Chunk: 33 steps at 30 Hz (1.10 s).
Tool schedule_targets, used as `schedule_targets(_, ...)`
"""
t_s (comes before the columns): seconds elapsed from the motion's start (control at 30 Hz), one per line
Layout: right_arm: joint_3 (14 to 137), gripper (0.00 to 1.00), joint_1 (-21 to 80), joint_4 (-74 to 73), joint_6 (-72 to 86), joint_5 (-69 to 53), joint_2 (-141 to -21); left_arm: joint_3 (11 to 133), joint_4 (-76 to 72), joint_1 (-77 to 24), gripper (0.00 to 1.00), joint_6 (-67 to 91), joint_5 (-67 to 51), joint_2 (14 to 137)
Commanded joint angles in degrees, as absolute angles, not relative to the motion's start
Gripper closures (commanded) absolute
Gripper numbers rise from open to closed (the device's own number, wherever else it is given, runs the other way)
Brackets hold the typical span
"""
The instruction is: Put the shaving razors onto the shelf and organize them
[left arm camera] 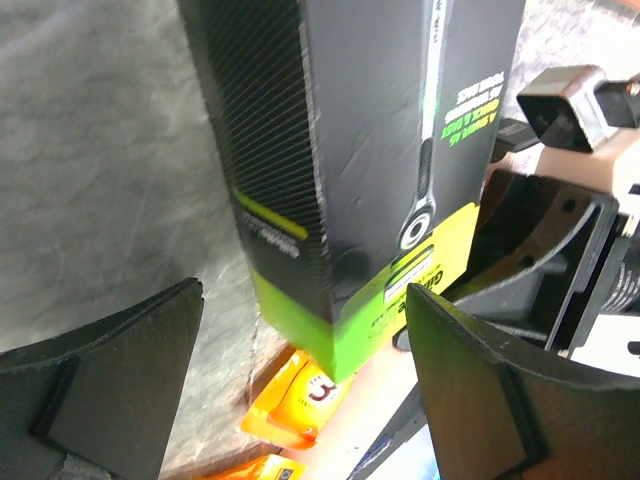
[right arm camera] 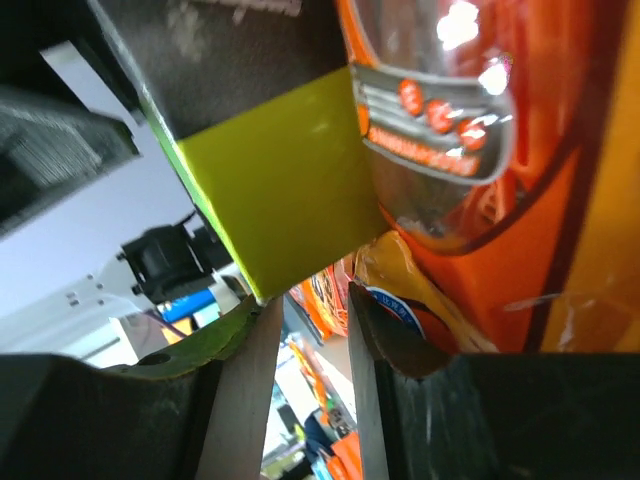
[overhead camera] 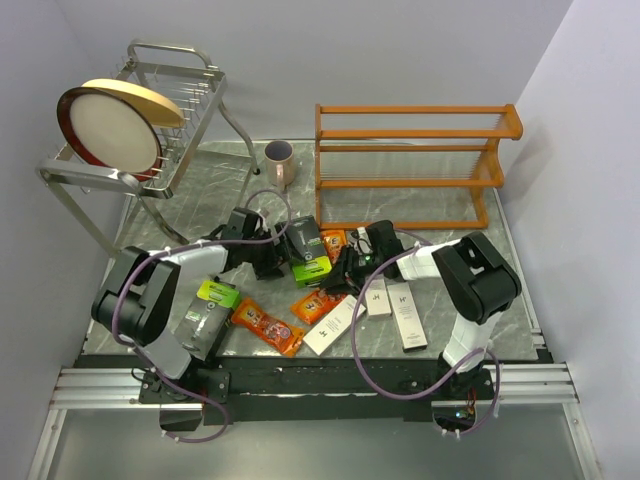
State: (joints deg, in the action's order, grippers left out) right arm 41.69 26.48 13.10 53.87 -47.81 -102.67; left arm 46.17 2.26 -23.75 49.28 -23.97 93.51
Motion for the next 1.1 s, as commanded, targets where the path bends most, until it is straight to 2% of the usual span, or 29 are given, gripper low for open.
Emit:
schedule_targets(0.0, 43.07, 0.60, 25.84, 17.39, 58.09, -45.35, -104.06, 44.48, -1.13, -23.20, 0.12, 49.75, -23.12, 90.27)
schedule_targets(0.07, 42.11, 0.61, 25.58, 20.90, 60.99, -45.70, -104.50, 43.86, -1.14, -22.85, 0.12, 49.40, -23.12, 89.65)
schedule_targets(0.27, 42.45, 0.62, 25.49, 17.14, 62.05, -41.58, -104.76, 43.42, -1.40, -22.06, 0.12, 49.57, -23.11, 88.86)
schedule_targets(0.4, 42.97, 0.67, 25.49, 19.24, 64.42, -40.87, -106.61, 42.98, -2.28, -21.88, 0.11, 50.62, -23.73, 88.68)
schedule_targets(0.6, 46.05, 0.81, 25.31, 20.92, 66.62, -40.96, -107.67, 39.21, -7.99, -21.80, 0.03, 56.76, -26.19, 88.24)
schedule_targets(0.67, 46.23, 0.89, 25.05, 21.53, 67.06, -41.13, -107.58, 37.45, -9.92, -21.80, 0.00, 58.61, -26.63, 88.42)
schedule_targets(0.83, 46.23, 1.00, 24.35, 21.97, 67.59, -42.27, -105.82, 34.72, -13.18, -21.71, 0.00, 63.89, -25.40, 89.30)
schedule_targets(1.07, 46.76, 1.00, 24.26, 21.53, 67.41, -43.85, -103.10, 36.38, -17.05, -21.27, 0.01, 70.83, -26.11, 92.90)
